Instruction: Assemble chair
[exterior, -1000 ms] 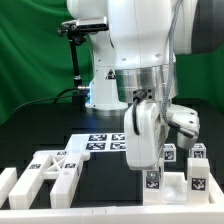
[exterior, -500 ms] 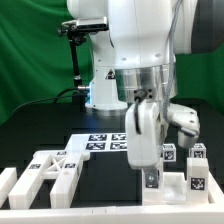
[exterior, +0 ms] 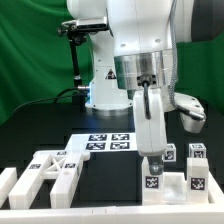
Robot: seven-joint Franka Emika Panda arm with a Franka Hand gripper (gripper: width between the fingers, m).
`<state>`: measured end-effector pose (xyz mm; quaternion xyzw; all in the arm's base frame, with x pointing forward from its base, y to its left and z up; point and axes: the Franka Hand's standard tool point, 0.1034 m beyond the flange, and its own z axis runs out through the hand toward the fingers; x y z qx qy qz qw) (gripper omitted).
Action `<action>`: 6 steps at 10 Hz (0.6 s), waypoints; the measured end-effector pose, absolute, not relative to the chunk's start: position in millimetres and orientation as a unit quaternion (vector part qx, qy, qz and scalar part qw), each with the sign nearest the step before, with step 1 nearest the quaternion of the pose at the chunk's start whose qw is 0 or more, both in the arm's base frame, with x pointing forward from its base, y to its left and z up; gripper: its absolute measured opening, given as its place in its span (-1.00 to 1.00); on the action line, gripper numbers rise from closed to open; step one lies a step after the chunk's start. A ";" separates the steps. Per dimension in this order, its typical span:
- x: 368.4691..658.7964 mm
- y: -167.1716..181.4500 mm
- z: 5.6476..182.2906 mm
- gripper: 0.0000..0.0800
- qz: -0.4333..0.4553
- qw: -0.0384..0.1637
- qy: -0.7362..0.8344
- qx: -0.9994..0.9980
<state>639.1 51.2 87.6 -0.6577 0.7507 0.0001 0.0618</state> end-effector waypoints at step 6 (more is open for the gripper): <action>621.7 65.3 91.6 0.62 -0.007 0.053 0.617 -0.785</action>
Offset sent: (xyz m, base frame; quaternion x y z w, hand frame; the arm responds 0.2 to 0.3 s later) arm -0.0226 0.0035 0.0053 -0.0053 0.0451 -0.2403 0.9696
